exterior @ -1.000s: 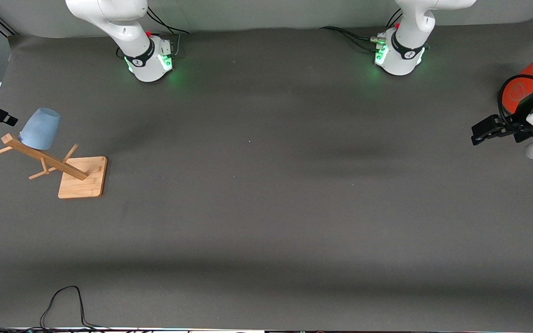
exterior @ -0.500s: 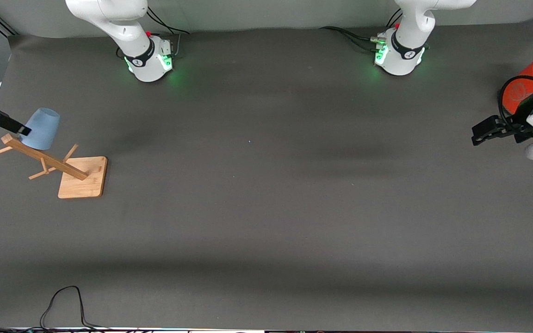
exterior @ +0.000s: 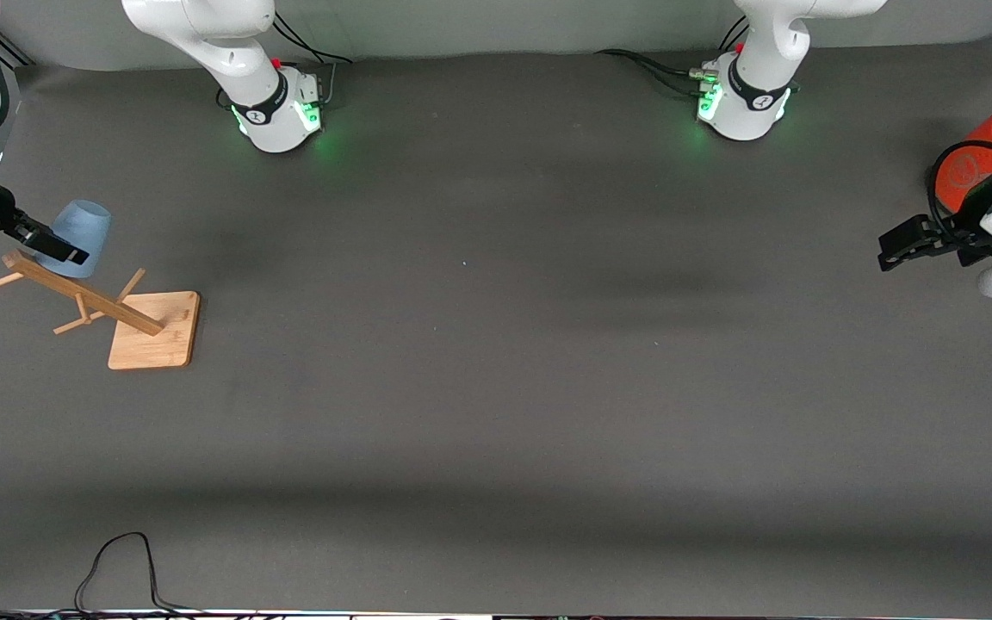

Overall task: Rotate and upright cup with both arms
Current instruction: 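Grip the light blue cup and pull it off the mug tree, then carry the cup with the right gripper toward the table middle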

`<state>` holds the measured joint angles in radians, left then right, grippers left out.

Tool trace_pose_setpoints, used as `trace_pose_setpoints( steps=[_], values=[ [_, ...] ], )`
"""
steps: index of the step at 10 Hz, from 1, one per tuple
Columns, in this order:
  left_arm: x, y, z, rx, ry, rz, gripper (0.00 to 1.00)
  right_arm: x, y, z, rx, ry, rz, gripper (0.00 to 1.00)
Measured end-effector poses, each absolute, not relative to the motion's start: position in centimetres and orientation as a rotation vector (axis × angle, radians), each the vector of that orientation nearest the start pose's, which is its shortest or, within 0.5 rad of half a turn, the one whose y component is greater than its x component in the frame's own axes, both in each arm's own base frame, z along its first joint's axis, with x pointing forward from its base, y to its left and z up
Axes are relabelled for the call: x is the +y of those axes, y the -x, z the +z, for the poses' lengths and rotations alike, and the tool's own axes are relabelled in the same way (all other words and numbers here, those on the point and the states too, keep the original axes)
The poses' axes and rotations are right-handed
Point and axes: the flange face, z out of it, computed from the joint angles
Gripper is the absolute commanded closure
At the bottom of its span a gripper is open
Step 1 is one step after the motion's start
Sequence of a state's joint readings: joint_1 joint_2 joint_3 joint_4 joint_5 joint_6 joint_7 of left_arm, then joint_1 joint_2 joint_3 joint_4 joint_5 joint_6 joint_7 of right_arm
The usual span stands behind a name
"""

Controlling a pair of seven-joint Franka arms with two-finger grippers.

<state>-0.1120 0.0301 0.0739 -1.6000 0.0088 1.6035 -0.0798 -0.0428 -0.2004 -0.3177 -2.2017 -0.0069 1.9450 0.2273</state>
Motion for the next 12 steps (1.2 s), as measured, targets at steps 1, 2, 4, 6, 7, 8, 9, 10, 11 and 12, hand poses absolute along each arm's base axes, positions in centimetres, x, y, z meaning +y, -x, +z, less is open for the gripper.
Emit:
trace_pose_setpoints(
  steps=[1,2,4,6,7,8,9,10,11,12],
  values=[
    [-2.1,-56.5,59.7,-0.065,3.128,0.04,0.0,-17.5,-45.1,45.6,0.876,2.952,0.098,0.25],
    [-2.1,-56.5,59.7,-0.064,3.128,0.04,0.0,-17.5,-45.0,45.5,0.875,2.952,0.1,0.31],
    [-2.1,-56.5,59.7,-0.063,3.128,0.04,0.0,-17.3,-44.9,45.8,0.87,2.952,0.091,0.33],
    [-2.2,-56.5,59.8,-0.061,3.128,0.038,0.0,-17.3,-44.9,45.8,0.868,2.952,0.09,0.33],
    [-2.2,-56.5,59.9,-0.059,3.129,0.035,0.0,-17.2,-45.0,45.9,0.865,2.953,0.09,0.34],
    [-2.2,-56.5,60.0,-0.059,3.129,0.031,0.0,-17.0,-45.0,46.0,0.859,2.955,0.091,0.34],
    [-2.2,-56.5,60.1,-0.059,3.129,0.026,0.0,-16.7,-44.9,46.5,0.856,2.954,0.083,0.34],
    [-2.2,-56.5,60.2,-0.058,3.129,0.022,0.0,-16.2,-44.5,47.2,0.857,2.948,0.084,0.34],
    [-2.2,-56.5,60.2,-0.057,3.129,0.022,0.0,-15.3,-44.2,48.2,0.865,2.94,0.086,0.34],
    [-2.2,-56.5,60.2,-0.057,3.129,0.022,0.0,-14.3,-43.8,49.2,0.875,2.931,0.091,0.34]
  ],
)
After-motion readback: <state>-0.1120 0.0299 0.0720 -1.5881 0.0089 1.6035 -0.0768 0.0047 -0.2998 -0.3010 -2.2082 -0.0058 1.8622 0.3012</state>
